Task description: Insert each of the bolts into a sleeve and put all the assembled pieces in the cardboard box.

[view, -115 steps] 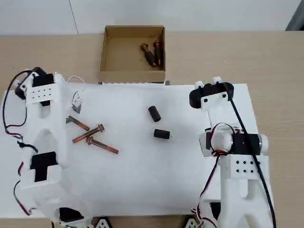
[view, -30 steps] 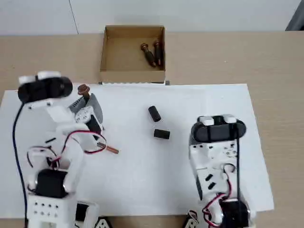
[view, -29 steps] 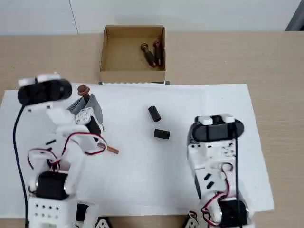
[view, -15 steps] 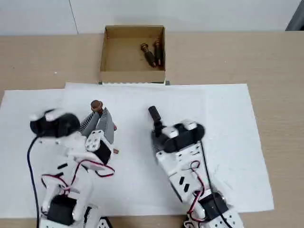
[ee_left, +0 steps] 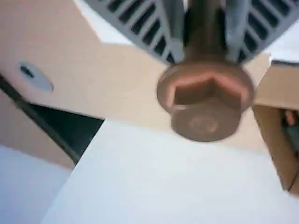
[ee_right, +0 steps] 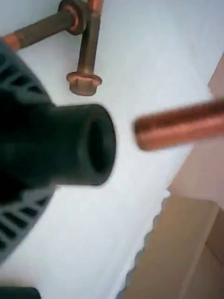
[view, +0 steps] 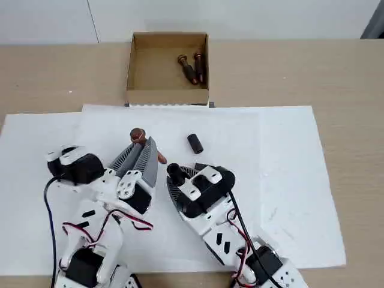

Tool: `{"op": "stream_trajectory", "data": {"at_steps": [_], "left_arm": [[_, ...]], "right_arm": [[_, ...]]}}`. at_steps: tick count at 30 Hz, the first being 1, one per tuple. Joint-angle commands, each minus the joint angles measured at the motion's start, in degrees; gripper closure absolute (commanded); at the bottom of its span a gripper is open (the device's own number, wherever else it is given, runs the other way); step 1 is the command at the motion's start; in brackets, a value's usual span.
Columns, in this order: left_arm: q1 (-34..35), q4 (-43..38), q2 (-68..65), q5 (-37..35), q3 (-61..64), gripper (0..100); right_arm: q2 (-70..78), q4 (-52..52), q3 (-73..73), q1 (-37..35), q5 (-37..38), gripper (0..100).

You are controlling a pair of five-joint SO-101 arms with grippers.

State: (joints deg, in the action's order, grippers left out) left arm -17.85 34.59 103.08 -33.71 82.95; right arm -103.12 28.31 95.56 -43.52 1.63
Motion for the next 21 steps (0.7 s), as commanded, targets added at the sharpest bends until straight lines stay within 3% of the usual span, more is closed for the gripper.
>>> {"op": "stream_trajectory", "data": {"at_steps": [1,21], "left_arm": [[-0.35,-2.73,0.97,-0.26,-0.66,100],[-5.45,0.7,1.05,-0.09,-1.45,100]], "right_arm": [[0.13,-1.45,0.88,-0.66,1.76,99.6],[-0.48,2.86,0.88,-0.22,3.34,99.6]]}}
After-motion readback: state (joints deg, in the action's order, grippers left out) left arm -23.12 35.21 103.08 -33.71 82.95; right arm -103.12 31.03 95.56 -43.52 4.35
